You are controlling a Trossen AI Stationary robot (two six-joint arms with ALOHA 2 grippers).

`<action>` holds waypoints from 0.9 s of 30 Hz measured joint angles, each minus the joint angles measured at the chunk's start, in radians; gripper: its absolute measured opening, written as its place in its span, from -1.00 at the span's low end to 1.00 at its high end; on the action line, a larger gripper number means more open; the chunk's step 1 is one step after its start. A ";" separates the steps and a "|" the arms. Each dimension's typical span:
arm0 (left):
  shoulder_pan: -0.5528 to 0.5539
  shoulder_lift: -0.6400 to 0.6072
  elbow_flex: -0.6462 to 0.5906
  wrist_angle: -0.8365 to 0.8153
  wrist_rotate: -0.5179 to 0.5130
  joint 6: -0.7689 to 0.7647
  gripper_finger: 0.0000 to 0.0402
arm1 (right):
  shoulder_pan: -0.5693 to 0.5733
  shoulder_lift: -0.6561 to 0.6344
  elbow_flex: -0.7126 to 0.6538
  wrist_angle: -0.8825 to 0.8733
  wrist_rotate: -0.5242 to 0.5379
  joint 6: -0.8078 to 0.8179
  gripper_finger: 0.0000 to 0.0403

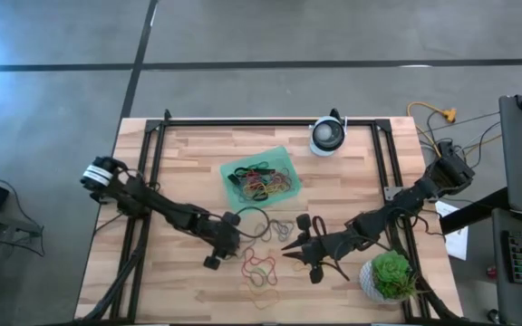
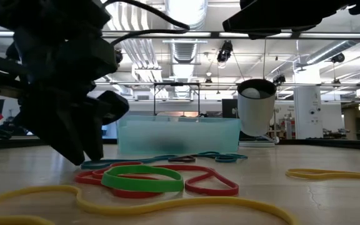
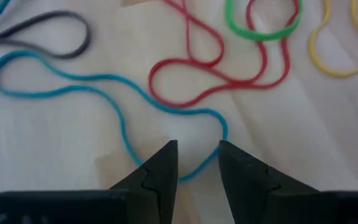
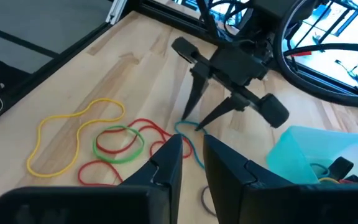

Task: Pick and place rubber bands into bin
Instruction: Put the blue rubber band into the green bin

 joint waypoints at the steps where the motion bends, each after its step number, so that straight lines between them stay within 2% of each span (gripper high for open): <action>1: 0.000 0.011 0.011 0.000 0.008 0.000 -0.50 | 0.000 0.000 0.000 0.000 0.000 0.000 -0.70; 5: 0.000 0.037 0.035 -0.004 0.039 0.000 -0.50 | 0.000 0.000 0.000 0.000 0.000 -0.001 -0.70; 13: 0.000 0.043 0.047 -0.051 0.036 -0.002 -0.52 | 0.000 0.000 0.000 0.000 0.000 0.011 -0.69; 18: -0.001 0.040 0.050 -0.097 0.015 -0.053 -0.65 | 0.000 0.000 0.000 -0.002 0.000 0.020 -0.71; 27: -0.002 0.036 0.050 -0.135 0.010 -0.057 -0.94 | 0.000 0.000 0.000 -0.002 0.000 0.022 -0.70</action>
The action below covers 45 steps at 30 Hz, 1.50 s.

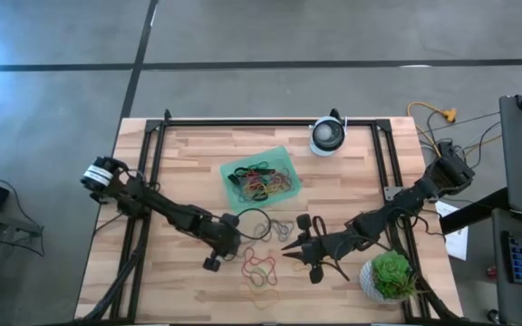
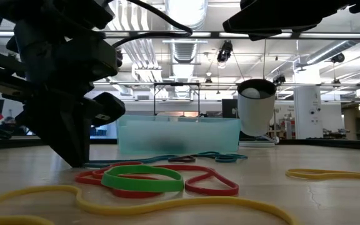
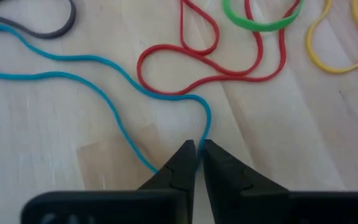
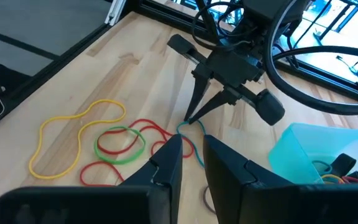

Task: Pick and place rubber bands into bin
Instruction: Put the blue rubber band into the green bin

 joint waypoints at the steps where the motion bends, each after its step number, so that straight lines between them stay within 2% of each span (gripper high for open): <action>1: 0.000 -0.001 0.003 -0.014 -0.003 0.000 -0.97 | 0.000 0.000 0.000 0.000 0.000 0.000 -0.71; 14: -0.017 -0.075 0.015 -0.189 -0.133 -0.074 -1.00 | 0.000 0.000 -0.001 -0.005 0.000 0.002 -0.72; 24: -0.098 -0.160 0.030 -0.319 -0.392 -0.076 -1.00 | 0.000 0.000 -0.001 -0.008 0.000 0.000 -0.72; 35: -0.187 -0.238 0.039 -0.304 -0.590 -0.048 -1.00 | 0.000 0.000 -0.001 -0.018 0.001 0.001 -0.72; 45: -0.270 -0.290 0.039 -0.277 -0.871 0.005 -1.00 | 0.000 0.000 -0.001 -0.019 0.001 0.002 -0.72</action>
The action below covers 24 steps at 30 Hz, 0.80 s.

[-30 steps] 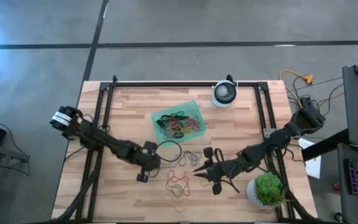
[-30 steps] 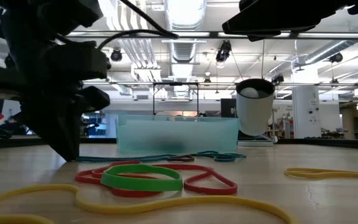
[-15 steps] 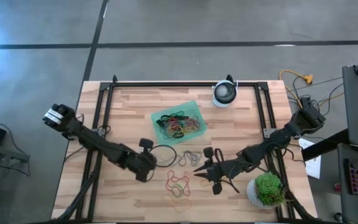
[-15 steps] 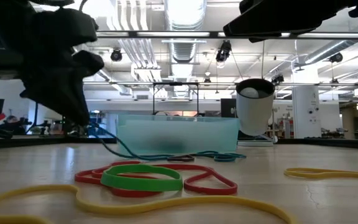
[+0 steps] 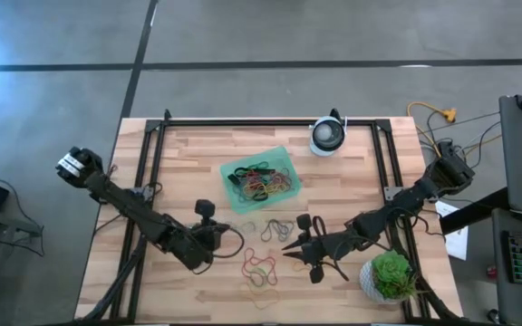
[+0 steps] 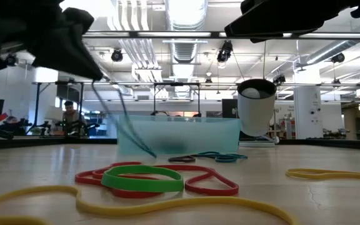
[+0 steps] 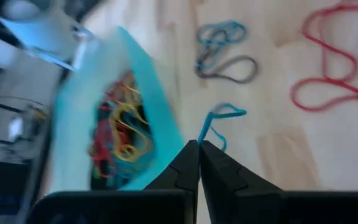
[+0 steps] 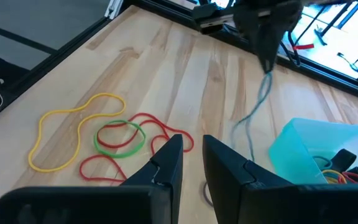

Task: Pick and place rubber bands into bin
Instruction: Put the blue rubber band into the green bin

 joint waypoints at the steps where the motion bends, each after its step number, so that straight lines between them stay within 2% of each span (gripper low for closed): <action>1: -0.002 -0.006 0.000 0.012 -0.015 0.008 -1.00 | 0.000 0.000 0.000 0.000 0.000 0.000 -0.72; 13: 0.025 -0.114 0.001 0.157 -0.146 0.239 -1.00 | 0.000 0.000 0.000 0.000 0.000 0.000 -0.72; 20: 0.120 -0.217 0.003 0.163 -0.145 0.346 -1.00 | 0.000 0.000 0.000 0.001 0.000 -0.001 -0.72; 24: 0.200 -0.273 0.003 0.162 -0.085 0.396 -1.00 | 0.000 0.000 0.000 0.000 0.000 -0.003 -0.72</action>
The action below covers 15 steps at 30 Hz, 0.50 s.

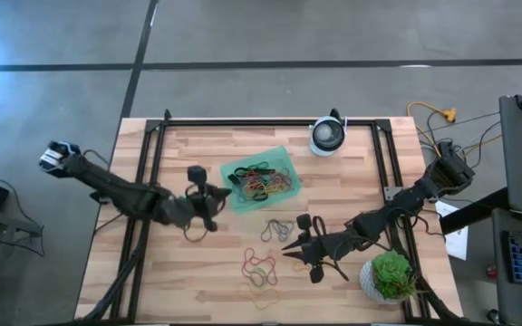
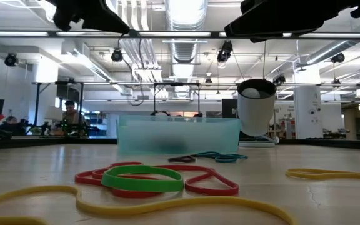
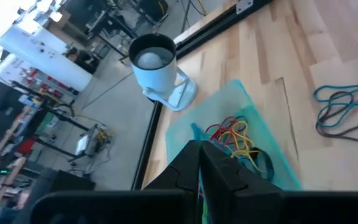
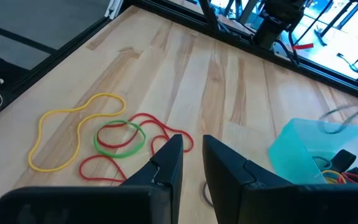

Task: Pick and place rubber bands into bin
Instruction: Put the blue rubber band into the green bin

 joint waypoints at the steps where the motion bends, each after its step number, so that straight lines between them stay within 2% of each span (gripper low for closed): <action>1: 0.024 -0.010 0.000 0.001 0.029 0.010 -1.00 | 0.000 0.000 0.000 0.000 0.000 0.000 -0.72; 7: 0.178 -0.033 0.000 -0.006 0.184 0.032 -1.00 | 0.000 0.000 0.000 0.000 0.000 0.000 -0.72; 12: 0.298 0.006 -0.002 -0.005 0.336 0.029 -1.00 | 0.000 0.000 0.000 0.000 0.000 0.000 -0.72; 15: 0.338 0.046 -0.002 0.003 0.372 0.028 -1.00 | 0.000 0.000 0.000 -0.002 0.000 0.001 -0.72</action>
